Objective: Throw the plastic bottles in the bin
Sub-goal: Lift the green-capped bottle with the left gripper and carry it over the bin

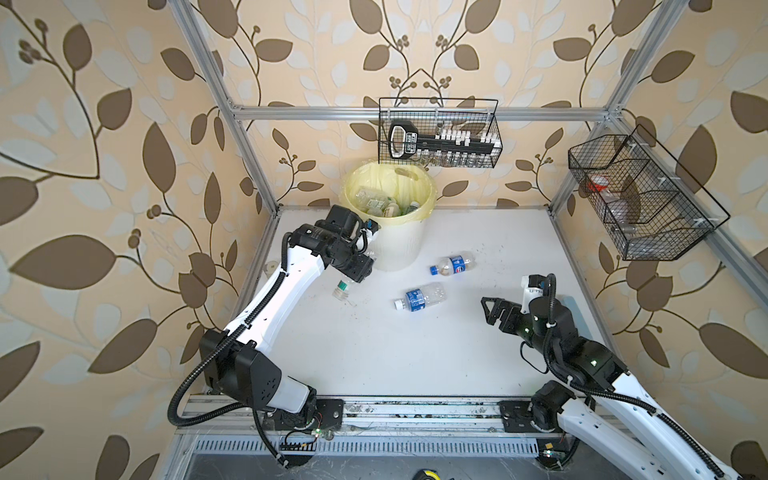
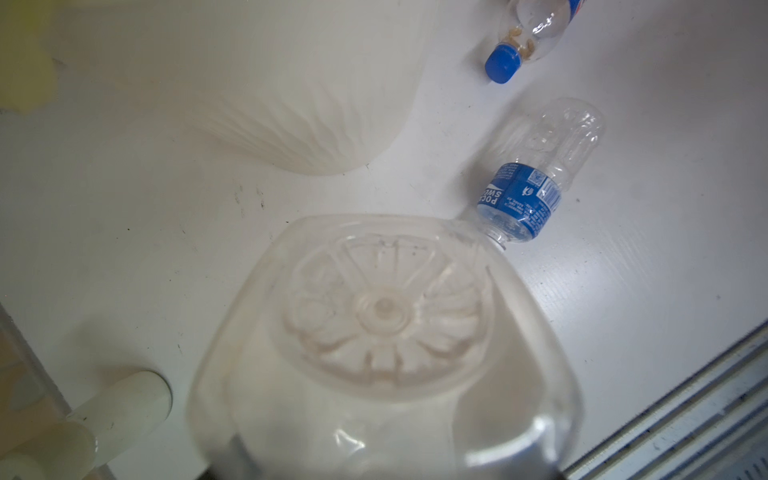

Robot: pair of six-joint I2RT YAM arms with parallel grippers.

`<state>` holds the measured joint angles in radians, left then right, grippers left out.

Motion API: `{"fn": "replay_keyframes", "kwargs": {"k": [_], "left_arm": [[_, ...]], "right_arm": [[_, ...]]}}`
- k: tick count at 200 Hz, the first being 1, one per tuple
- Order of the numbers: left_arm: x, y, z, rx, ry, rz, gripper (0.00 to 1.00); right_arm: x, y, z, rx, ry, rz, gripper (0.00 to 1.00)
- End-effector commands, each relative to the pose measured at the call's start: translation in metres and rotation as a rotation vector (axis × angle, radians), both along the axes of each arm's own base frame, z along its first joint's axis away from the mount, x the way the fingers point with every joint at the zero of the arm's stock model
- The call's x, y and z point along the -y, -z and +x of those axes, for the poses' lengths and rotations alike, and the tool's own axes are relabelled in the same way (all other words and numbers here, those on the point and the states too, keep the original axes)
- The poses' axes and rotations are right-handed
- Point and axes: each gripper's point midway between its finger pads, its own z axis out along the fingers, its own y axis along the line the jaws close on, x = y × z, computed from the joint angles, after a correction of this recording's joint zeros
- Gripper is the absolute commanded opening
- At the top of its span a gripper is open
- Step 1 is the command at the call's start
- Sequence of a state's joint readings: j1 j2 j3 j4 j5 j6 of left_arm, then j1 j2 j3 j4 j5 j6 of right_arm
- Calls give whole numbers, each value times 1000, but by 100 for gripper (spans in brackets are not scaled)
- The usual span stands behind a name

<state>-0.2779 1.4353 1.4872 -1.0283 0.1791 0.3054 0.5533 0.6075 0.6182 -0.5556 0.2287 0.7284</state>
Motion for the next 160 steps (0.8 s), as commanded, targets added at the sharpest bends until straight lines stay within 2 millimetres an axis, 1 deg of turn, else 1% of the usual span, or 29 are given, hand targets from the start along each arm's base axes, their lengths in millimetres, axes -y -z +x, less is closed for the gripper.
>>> {"fn": "replay_keyframes", "kwargs": {"k": [1,14,37,58,69,82,97,121,137,146,160], "left_arm": [[-18,-32,-7,12,-68,-195,60],[-34,-34,-6,10,-116,-249,59],[-53,-43,-10,16,-174,-343,59],[-71,-52,-14,40,-221,-400,60],[-77,-56,-17,46,-234,-432,62],[-84,-61,-22,43,-256,-480,62],[-86,-68,-28,41,-268,-558,61],[-85,-69,-32,63,-278,-580,62],[-83,-73,-28,99,-274,-616,66],[-83,-77,-24,122,-273,-623,66],[-84,-87,-18,154,-271,-640,66]], "right_arm": [[-4,-8,7,6,-3,-5,100],[-11,-8,11,-6,-26,2,100],[-21,-9,16,-25,-56,3,100],[-23,-10,20,-34,-59,-4,100],[-24,-11,22,-34,-58,0,100],[-26,-12,23,-28,-59,11,100],[-28,-14,24,-23,-66,23,100],[-30,-17,26,-21,-73,16,100],[-30,-18,27,-22,-74,11,100],[-31,-18,28,-22,-74,9,100],[-31,-20,29,-18,-75,12,100]]}}
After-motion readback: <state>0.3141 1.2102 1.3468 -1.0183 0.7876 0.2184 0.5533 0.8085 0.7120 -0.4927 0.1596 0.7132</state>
